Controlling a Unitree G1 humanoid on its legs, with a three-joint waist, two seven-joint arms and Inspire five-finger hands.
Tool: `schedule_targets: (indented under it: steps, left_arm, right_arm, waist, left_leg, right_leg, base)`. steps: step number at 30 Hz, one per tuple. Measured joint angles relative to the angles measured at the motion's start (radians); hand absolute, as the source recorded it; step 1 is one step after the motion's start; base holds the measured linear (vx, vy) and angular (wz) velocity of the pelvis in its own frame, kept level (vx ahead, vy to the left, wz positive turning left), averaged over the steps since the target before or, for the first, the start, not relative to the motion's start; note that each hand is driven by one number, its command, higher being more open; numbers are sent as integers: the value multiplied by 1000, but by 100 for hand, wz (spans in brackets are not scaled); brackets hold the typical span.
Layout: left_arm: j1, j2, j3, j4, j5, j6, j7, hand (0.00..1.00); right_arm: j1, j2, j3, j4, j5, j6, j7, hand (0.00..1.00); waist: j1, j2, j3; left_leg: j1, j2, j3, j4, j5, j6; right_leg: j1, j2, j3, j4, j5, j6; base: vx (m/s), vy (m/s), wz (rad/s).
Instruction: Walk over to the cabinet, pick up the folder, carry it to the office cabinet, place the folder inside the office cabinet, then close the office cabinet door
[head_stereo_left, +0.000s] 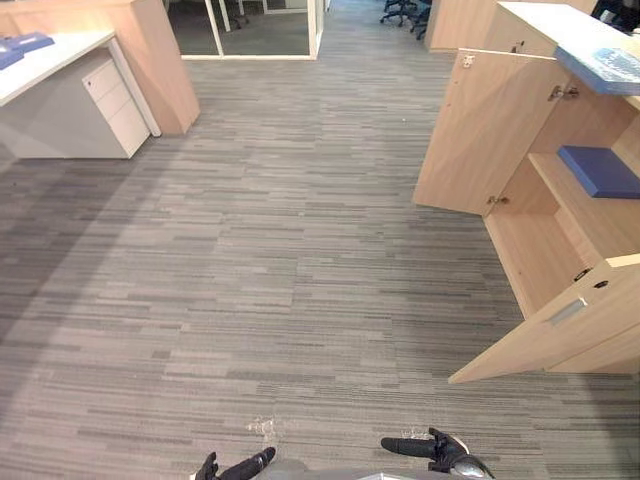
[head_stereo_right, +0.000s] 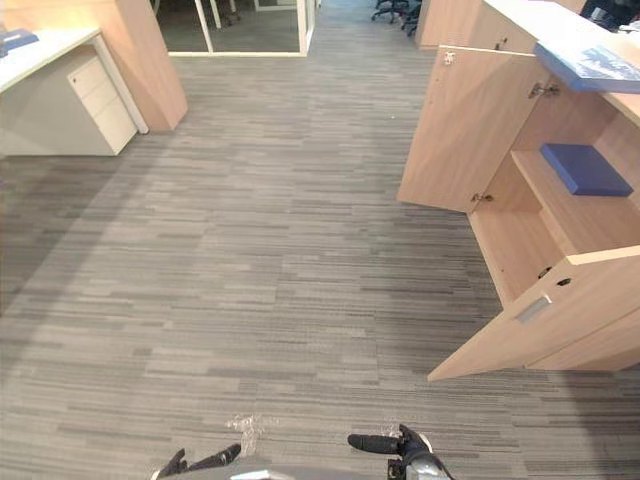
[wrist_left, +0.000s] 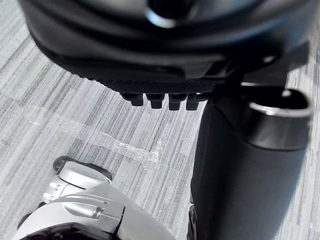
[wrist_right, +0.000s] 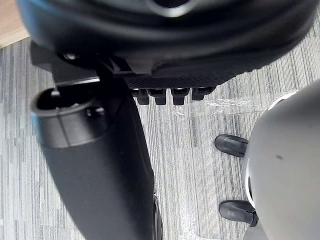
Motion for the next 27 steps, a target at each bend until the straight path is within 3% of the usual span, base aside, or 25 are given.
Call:
schedule_targets:
  steps: [3,4,5,7,10,11,12,13,14,15,17,18,20,22,23,24,25,26,27]
  left_arm:
    - [3,-43,84,-36,-43,-5,-1,100]
    - [6,-44,90,-44,-49,-6,0,100]
    - [4,-44,93,-56,-53,-9,2,100]
    - [4,-41,99,-62,-53,-9,3,100]
    - [5,-40,123,-59,-51,-4,14,100]
    - [13,-41,125,-59,-52,-4,25,100]
    - [14,-46,127,-55,-52,-3,27,100]
    - [-2,-32,134,-55,-52,-2,32,100]
    - [-12,-28,135,-63,-52,-6,47,100]
    - [-20,-28,137,-64,-52,-7,53,100]
    - [-40,-31,138,-79,-53,-2,49,100]
    - [-40,-32,138,-82,-53,-3,49,100]
    - [-40,-33,131,-91,-53,-6,51,100]
    - [-35,-18,117,-67,-54,-5,56,100]
    - [-32,-11,106,-56,-53,-4,57,100]
    - [-25,-5,101,-46,-52,-2,56,100]
    - [-24,-5,101,-45,-52,-1,56,100]
    - [-16,-4,101,-41,-50,4,56,100]
    - [-17,-5,101,-41,-49,5,55,100]
  right_arm:
    - [-4,12,1,-19,1,0,-8,100]
    - [-3,18,-1,-19,1,0,-12,100]
    - [-5,23,-4,-19,1,1,-20,100]
    - [-5,31,-11,-18,1,1,-23,100]
    - [-8,36,-12,-19,0,3,-27,100]
    - [-4,35,-12,-20,0,3,-31,100]
    - [-2,38,-12,-20,0,3,-34,100]
    - [-11,54,-11,-20,0,3,-40,100]
    - [-28,81,-9,-27,-1,1,-40,100]
    - [-33,98,-10,-35,-1,-3,-40,100]
    - [-43,104,2,-47,-1,-10,-19,100]
    - [-42,105,1,-48,-1,-11,-19,100]
    - [-43,111,-50,-47,0,-22,-27,100]
    - [-34,97,-81,-35,0,-18,-28,100]
    - [-20,88,-79,-31,0,-11,-28,100]
    - [-16,82,-73,-41,-1,-14,-27,100]
    - [-19,80,-75,-42,0,-14,-25,100]
    - [-30,77,-75,-43,0,-13,-26,100]
    - [-33,77,-75,-49,0,-15,-26,100]
  waist:
    - [15,9,26]
    - [22,4,29]
    - [27,-16,28]
    - [34,-29,36]
    - [36,-53,57]
    - [38,-54,58]
    - [40,-52,56]
    - [55,-79,72]
    - [64,-89,76]
    - [67,-91,76]
    - [92,-95,70]
    - [92,-96,68]
    - [92,-106,39]
    - [79,-106,25]
    - [73,-102,21]
    - [58,-95,20]
    - [53,-93,20]
    - [44,-92,15]
    - [45,-91,13]
  left_leg:
    - [-155,57,41,361,45,-23]
    - [-189,59,49,400,28,-7]
    - [-218,59,49,363,2,-7]
    - [-241,59,43,224,4,-5]
    - [-260,58,39,-31,51,-5]
    - [-252,68,43,-167,153,-11]
    - [-237,67,64,-182,238,-21]
    - [-224,45,104,-180,272,22]
    - [-230,46,115,-160,246,39]
    - [-236,48,121,-134,222,44]
    - [-221,38,158,-63,156,83]
    - [-219,35,159,-63,153,84]
    - [-167,-8,187,-84,101,109]
    - [-83,-59,203,-138,74,128]
    - [-37,-76,205,-171,69,141]
    - [33,-99,204,-220,70,156]
    - [43,-102,202,-230,72,159]
    - [123,-115,194,-286,75,163]
    - [160,-117,192,-311,75,164]
  right_leg:
    - [35,14,0,17,-20,-17]
    - [39,4,6,26,-28,-15]
    - [29,-16,19,52,-42,-11]
    - [27,-54,38,60,-56,10]
    - [49,-138,54,79,-92,71]
    - [74,-172,47,82,-109,121]
    - [87,-188,41,83,-118,139]
    - [98,-220,12,85,-112,145]
    - [93,-220,-11,95,-91,116]
    - [94,-218,-22,100,-69,108]
    - [102,-255,-30,118,4,165]
    - [102,-259,-30,119,7,167]
    - [66,-325,-6,224,44,181]
    - [-19,-417,15,478,79,149]
    - [-59,-455,16,600,130,92]
    - [-157,-521,2,913,168,-4]
    - [-170,-533,-4,969,165,-14]
    - [-221,-563,-69,1155,126,-60]
    - [-243,-561,-108,1201,98,-65]
  base:
    - [33,33,-23]
    - [94,73,-24]
    - [106,90,-26]
    - [160,153,-29]
    - [339,299,-18]
    - [383,352,0]
    - [495,455,-2]
    - [416,323,-13]
    - [413,281,-18]
    - [379,210,-35]
    - [343,239,-30]
    - [310,243,-18]
    - [307,262,-24]
    - [225,236,-8]
    - [226,214,9]
    - [238,209,10]
    - [303,194,12]
    - [258,131,6]
    - [256,107,4]
